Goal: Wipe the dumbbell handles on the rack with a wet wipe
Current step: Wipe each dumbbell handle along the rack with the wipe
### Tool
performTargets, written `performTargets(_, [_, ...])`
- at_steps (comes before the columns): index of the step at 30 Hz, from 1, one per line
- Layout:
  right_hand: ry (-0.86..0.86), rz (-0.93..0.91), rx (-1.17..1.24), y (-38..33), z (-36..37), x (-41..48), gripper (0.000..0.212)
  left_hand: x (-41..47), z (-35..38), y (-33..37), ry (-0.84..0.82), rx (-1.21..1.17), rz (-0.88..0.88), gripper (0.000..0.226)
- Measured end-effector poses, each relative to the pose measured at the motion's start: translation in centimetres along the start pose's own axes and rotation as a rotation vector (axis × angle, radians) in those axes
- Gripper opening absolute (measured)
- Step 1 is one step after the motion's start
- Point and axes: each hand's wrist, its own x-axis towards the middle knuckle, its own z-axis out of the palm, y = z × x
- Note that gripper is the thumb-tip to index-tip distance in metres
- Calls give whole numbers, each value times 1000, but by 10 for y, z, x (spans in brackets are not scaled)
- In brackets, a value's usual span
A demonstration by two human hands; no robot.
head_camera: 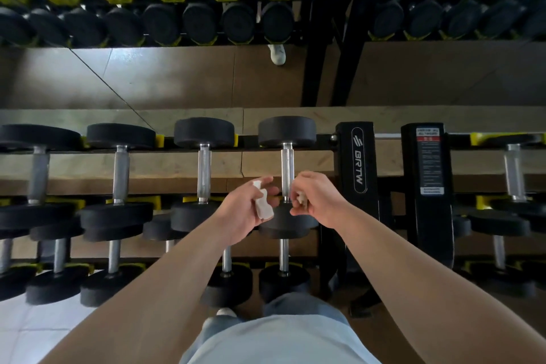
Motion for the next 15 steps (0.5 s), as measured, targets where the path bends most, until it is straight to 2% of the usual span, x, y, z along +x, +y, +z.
performTargets(4, [-37,-24,91,6,22,-14,22,-18,-19,-3,-21,29,26,45])
performTargets(11, [102,-131,-257,38,91,-41,25,-51,-74,-26,-68,-89,-22,41])
performTargets(15, [193,-186,-373,68,128,-61,20,-71,-102,-48,-40,31,22,36])
